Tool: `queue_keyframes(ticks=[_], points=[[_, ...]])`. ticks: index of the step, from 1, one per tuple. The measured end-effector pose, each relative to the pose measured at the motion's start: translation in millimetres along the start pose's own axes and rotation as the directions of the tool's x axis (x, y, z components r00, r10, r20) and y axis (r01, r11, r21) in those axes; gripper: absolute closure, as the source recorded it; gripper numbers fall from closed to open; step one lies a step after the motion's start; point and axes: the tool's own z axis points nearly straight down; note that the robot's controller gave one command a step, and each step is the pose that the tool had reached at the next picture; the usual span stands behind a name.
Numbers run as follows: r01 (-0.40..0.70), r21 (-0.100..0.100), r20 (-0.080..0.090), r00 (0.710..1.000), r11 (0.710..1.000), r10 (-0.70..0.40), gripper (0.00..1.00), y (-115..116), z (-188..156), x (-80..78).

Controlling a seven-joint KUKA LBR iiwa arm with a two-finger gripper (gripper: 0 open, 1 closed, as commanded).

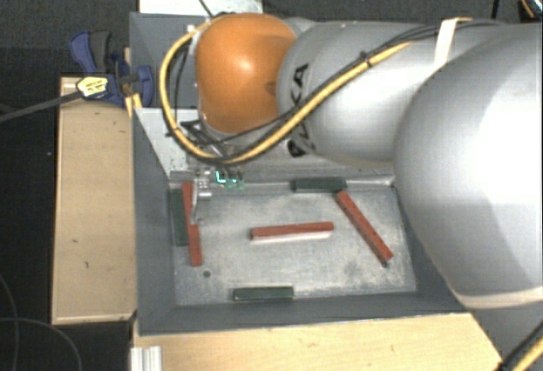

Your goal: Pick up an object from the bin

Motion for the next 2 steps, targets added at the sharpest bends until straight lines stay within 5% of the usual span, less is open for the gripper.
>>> queue_keyframes(ticks=[1,2], points=[[-0.093,0.002,-0.005,0.996,0.996,0.093,0.00,-17.4,105.7,-1.7],[-0.045,-0.001,0.009,0.999,0.999,0.045,0.00,-85.4,6.1,9.7]])
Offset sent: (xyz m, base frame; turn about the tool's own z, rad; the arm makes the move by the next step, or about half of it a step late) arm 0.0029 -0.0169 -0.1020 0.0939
